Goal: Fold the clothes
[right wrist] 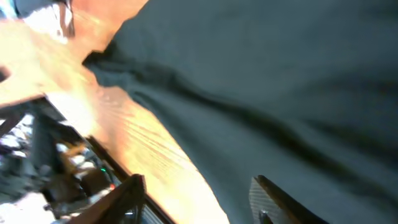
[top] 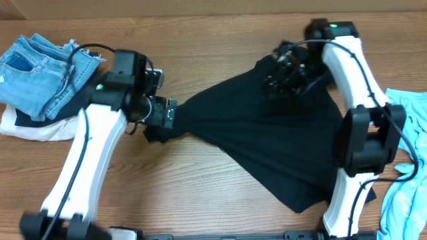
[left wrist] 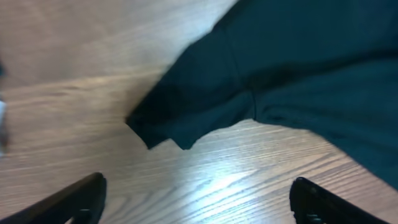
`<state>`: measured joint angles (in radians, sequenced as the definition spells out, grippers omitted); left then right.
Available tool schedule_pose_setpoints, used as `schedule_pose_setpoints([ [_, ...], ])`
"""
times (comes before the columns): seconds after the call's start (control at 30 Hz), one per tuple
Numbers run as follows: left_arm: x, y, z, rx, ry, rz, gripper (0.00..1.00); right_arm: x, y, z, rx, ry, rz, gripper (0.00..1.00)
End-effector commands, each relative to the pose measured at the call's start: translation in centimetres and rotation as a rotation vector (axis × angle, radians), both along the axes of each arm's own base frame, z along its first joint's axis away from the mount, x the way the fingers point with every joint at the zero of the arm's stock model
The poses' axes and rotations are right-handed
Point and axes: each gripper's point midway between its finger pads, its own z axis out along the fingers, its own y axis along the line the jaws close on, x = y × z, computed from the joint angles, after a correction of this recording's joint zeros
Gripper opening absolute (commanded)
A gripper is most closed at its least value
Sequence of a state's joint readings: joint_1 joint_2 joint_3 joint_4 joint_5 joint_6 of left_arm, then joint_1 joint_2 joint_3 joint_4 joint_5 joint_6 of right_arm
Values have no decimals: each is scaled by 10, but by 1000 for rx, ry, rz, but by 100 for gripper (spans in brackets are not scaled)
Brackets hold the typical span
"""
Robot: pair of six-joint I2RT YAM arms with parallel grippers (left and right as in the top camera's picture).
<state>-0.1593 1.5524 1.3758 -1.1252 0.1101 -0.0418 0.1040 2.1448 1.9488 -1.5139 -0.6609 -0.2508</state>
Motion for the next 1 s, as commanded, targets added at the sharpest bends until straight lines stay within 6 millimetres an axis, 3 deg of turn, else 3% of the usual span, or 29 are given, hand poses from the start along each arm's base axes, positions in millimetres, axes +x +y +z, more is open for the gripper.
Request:
schedule_pose_setpoints([
  [0.0, 2, -23, -43, -110, 173, 10, 88, -3, 7, 51, -118, -204, 20, 65],
  [0.1, -1, -45, -83, -183, 313, -7, 79, 2, -4, 89, -210, -338, -89, 65],
  [0.23, 5, -65, -111, -211, 374, 81, 77, 1, -31, 129, -309, -421, -316, 62],
  [0.3, 5, -71, -121, -214, 406, 139, 78, -3, -50, 137, -383, -410, -447, 61],
  [0.4, 5, -80, -134, -222, 435, 162, 81, -9, -52, 144, -384, -415, -466, 61],
  [0.47, 5, -82, -141, -218, 449, 189, 70, -10, -53, 144, -386, -412, -465, 62],
  [0.5, 6, -81, -145, -213, 452, 193, 51, -10, -53, 143, -388, -409, -464, 63],
  [0.53, 7, -74, -150, -178, 450, 219, 32, -11, -53, 143, -388, -408, -463, 64],
  [0.57, 11, -56, -155, -107, 433, 278, 4, -10, -54, 143, -394, -412, -462, 64],
  [0.63, 12, -26, -158, -18, 430, 402, 4, -10, -57, 142, -414, -417, -468, 66],
  [0.67, 10, 3, -158, 29, 449, 505, 4, -10, -57, 140, -416, -410, -467, 68],
  [0.73, 10, 33, -157, 45, 456, 581, 4, -10, -57, 131, -424, -392, -462, 76],
  [0.77, 10, 47, -157, 39, 460, 621, 4, -11, -57, 119, -436, -363, -454, 73],
  [0.83, 7, 75, -156, 19, 479, 691, 4, -11, -57, 91, -461, -307, -438, 57],
  [0.9, 0, 90, -154, 1, 508, 696, 4, -8, -57, 49, -487, -238, -425, 38],
  [0.97, -7, 96, -153, 19, 529, 687, 4, -13, -53, 14, -490, -159, -402, 40],
])
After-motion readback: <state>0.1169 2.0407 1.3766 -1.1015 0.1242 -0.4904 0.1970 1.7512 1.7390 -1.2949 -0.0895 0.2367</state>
